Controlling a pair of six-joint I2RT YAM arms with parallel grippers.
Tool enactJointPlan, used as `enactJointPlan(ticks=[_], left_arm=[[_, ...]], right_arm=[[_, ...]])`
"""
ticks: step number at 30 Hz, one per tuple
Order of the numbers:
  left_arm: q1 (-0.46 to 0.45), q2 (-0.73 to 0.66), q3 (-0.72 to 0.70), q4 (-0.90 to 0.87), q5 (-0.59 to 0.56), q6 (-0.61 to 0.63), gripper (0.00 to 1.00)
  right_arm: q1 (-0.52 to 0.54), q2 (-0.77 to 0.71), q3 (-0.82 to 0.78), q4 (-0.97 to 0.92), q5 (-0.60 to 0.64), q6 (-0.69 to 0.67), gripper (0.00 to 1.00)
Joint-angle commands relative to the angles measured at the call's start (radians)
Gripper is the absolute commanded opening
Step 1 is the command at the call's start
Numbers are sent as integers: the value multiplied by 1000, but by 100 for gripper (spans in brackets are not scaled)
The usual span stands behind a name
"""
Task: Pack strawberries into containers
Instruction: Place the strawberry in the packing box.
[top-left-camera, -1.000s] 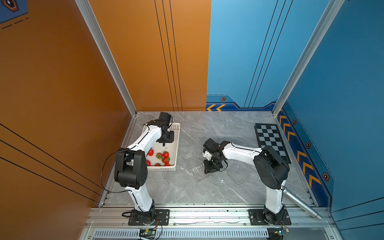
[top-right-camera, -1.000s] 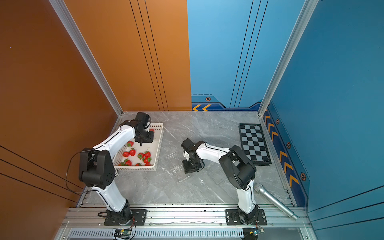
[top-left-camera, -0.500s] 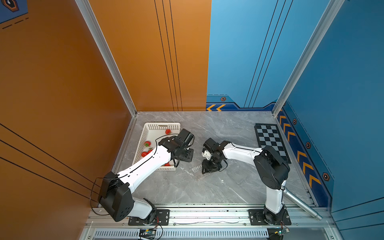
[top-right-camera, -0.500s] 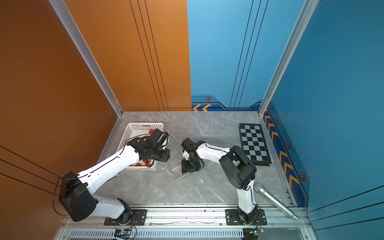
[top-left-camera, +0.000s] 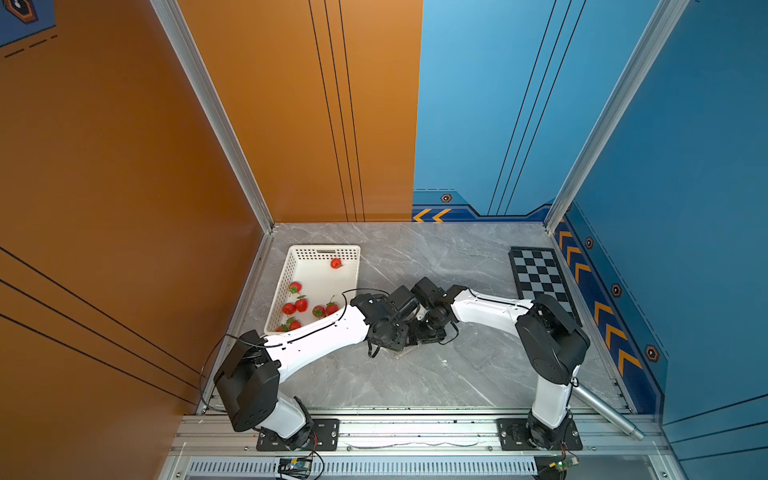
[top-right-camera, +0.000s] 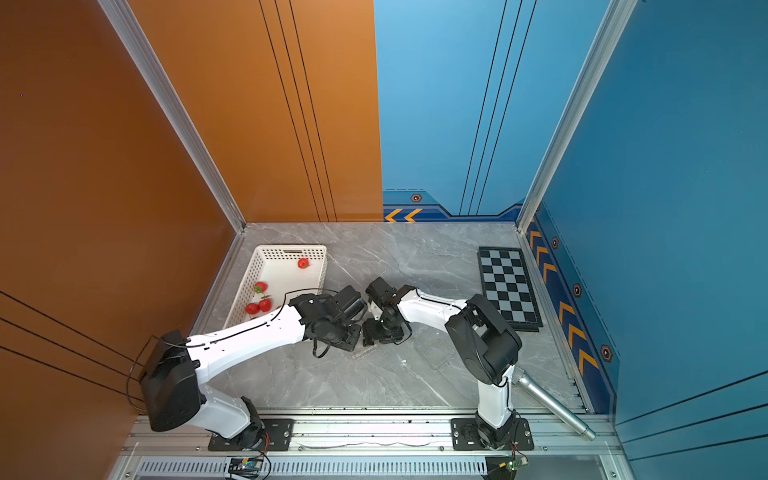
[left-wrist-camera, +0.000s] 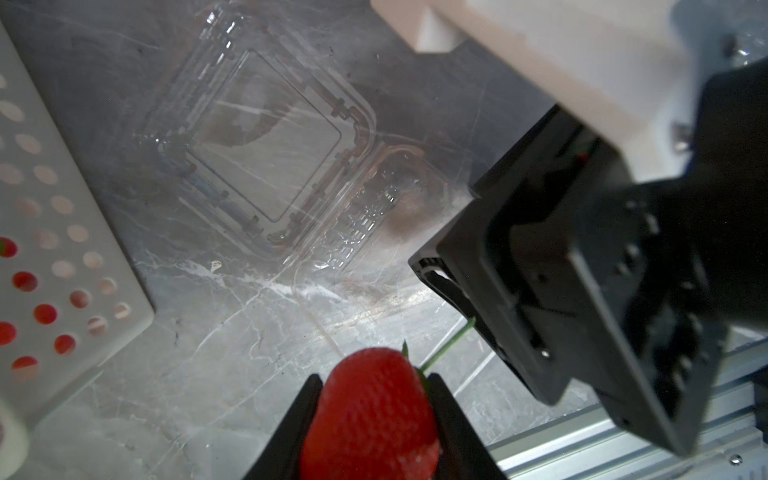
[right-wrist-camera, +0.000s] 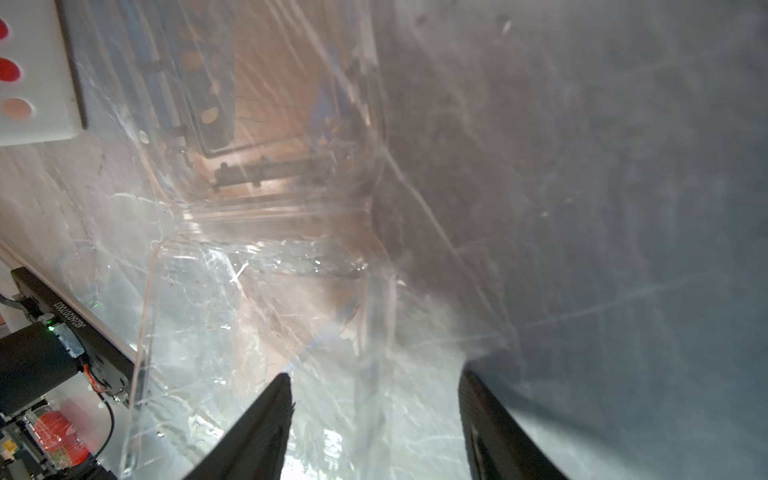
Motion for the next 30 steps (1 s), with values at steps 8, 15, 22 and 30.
enactJointPlan(ticks=[8, 15, 22, 30], left_arm=[[-16, 109, 4, 60, -23, -23, 26], [-33, 172, 5, 81, -1, -31, 28], [-41, 181, 21, 81, -19, -41, 50], [-43, 179, 11, 82, -24, -46, 55]], right_arm=[[-33, -64, -136, -21, 116, 31, 69], [-40, -145, -184, -13, 112, 44, 69], [-40, -181, -183, -9, 96, 47, 70], [-39, -211, -186, 7, 78, 57, 70]])
